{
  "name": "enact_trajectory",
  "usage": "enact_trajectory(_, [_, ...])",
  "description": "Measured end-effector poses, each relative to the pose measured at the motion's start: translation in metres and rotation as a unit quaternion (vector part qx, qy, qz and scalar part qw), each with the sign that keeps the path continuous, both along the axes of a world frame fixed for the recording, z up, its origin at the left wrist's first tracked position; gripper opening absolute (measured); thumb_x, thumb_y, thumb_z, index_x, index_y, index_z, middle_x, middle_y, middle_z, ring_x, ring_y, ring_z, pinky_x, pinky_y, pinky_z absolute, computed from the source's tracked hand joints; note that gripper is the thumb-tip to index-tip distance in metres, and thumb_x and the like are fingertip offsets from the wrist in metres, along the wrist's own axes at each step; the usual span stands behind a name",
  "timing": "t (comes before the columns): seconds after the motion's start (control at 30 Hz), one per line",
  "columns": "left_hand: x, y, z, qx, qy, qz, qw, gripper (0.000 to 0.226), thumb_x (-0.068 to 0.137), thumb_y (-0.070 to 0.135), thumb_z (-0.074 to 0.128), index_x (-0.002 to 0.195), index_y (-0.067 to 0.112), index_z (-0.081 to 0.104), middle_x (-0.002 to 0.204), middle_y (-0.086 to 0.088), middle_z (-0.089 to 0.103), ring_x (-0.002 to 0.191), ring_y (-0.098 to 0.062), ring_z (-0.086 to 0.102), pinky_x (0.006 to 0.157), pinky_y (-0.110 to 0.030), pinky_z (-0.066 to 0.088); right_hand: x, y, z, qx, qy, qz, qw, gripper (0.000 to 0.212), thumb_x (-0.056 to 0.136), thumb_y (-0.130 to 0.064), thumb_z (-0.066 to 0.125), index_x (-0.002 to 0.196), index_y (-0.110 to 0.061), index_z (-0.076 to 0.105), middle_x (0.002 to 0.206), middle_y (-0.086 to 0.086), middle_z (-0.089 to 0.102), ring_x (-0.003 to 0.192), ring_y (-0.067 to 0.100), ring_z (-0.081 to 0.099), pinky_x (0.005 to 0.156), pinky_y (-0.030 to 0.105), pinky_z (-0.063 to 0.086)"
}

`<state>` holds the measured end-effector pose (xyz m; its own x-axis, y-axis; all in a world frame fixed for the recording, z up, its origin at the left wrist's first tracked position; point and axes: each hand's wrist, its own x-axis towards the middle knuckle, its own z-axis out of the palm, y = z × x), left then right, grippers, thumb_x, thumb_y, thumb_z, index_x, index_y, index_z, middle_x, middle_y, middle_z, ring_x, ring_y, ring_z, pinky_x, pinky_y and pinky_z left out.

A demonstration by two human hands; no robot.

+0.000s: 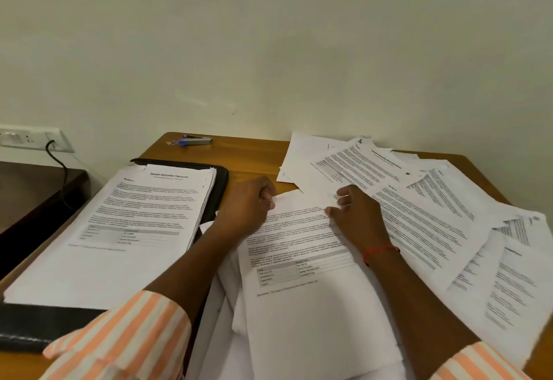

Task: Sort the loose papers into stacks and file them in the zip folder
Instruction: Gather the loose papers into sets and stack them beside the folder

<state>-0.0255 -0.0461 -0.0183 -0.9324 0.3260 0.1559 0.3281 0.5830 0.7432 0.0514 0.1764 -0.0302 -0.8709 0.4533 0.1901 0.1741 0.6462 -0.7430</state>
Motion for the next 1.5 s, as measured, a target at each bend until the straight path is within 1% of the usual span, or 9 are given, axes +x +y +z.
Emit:
enact_trajectory(0.17, [-0.002,-0.004,0.012,0.079,0.029,0.029,0.996,0.013,0.094,0.019,0.071,0.097,0.030,0.067,0.088,0.012,0.069,0.082,0.002,0.065,0.066,-0.013,0.043,0.008,-0.005,0.008,-0.023,0.002,0.009,1.000,0.040,0.080,-0.029,0.083,0.110,-0.012,0.062,0.097,0.002,0.067,0.088,0.015,0.064,0.079,0.021,0.048])
enact_trajectory(0.3, [-0.003,-0.008,0.022,0.193,0.047,0.071,0.978,0.010,0.090,0.021,0.076,0.094,0.027,0.069,0.086,0.012,0.071,0.083,0.013,0.063,0.060,-0.004,0.045,0.013,-0.009,0.008,-0.062,0.016,0.023,0.998,0.024,0.082,-0.017,0.081,0.101,-0.015,0.066,0.079,0.002,0.069,0.077,0.005,0.065,0.071,0.008,0.047])
enact_trajectory(0.5, [-0.009,-0.014,0.032,0.338,0.001,0.107,0.935,0.022,0.084,0.024,0.082,0.103,0.024,0.071,0.093,0.011,0.075,0.089,0.006,0.068,0.073,-0.015,0.047,0.012,-0.009,0.011,-0.151,0.079,0.031,0.985,0.035,0.081,-0.028,0.083,0.110,-0.024,0.064,0.099,-0.008,0.067,0.096,0.006,0.064,0.083,0.021,0.049])
enact_trajectory(0.67, [-0.009,-0.017,0.034,0.425,-0.066,0.102,0.897,0.035,0.087,0.032,0.077,0.117,0.021,0.064,0.106,0.005,0.075,0.092,-0.005,0.072,0.079,-0.030,0.059,0.014,-0.010,0.011,-0.278,0.145,0.058,0.948,0.010,0.093,-0.005,0.067,0.096,-0.013,0.073,0.095,0.005,0.077,0.097,0.024,0.073,0.090,0.040,0.055])
enact_trajectory(0.87, [-0.003,-0.012,0.031,0.421,-0.128,0.031,0.898,0.034,0.093,0.020,0.071,0.124,0.018,0.060,0.103,-0.001,0.078,0.090,-0.016,0.076,0.064,-0.024,0.059,0.017,0.001,0.015,-0.293,0.183,0.010,0.938,0.007,0.096,-0.009,0.065,0.096,-0.010,0.072,0.095,0.006,0.078,0.096,0.027,0.073,0.088,0.041,0.058])
enact_trajectory(1.07, [-0.002,-0.012,0.028,0.446,-0.163,0.019,0.880,0.040,0.090,0.014,0.074,0.126,0.019,0.058,0.115,-0.004,0.075,0.100,-0.024,0.075,0.081,-0.041,0.063,0.012,0.005,0.010,-0.319,0.187,0.025,0.929,0.006,0.095,-0.009,0.066,0.093,-0.011,0.071,0.099,0.014,0.076,0.103,0.034,0.070,0.101,0.053,0.051])
enact_trajectory(1.27, [-0.001,-0.015,0.022,0.422,-0.269,-0.013,0.866,0.050,0.087,0.022,0.077,0.131,0.012,0.055,0.116,-0.009,0.075,0.104,-0.031,0.074,0.095,-0.057,0.056,0.015,0.005,0.013,-0.238,0.170,0.005,0.956,0.010,0.093,-0.014,0.068,0.083,-0.014,0.069,0.082,0.003,0.074,0.085,0.027,0.071,0.086,0.037,0.056])
enact_trajectory(1.37, [0.002,-0.015,0.017,0.315,-0.197,-0.002,0.929,0.028,0.091,0.015,0.073,0.118,0.018,0.066,0.106,0.001,0.077,0.095,-0.020,0.076,0.089,-0.049,0.060,0.016,0.005,0.015,-0.035,0.103,-0.024,0.994,0.029,0.093,-0.023,0.069,0.068,-0.014,0.058,0.058,-0.010,0.058,0.059,0.008,0.055,0.059,0.012,0.039])
enact_trajectory(1.5, [-0.004,-0.014,0.010,0.089,-0.050,0.055,0.993,0.025,0.094,0.015,0.070,0.102,0.033,0.055,0.092,0.024,0.059,0.078,0.002,0.058,0.063,-0.014,0.043,0.023,0.028,0.019,0.170,0.004,-0.172,0.970,0.032,0.093,-0.047,0.063,0.102,-0.017,0.066,0.096,0.004,0.071,0.096,0.025,0.065,0.082,0.035,0.049])
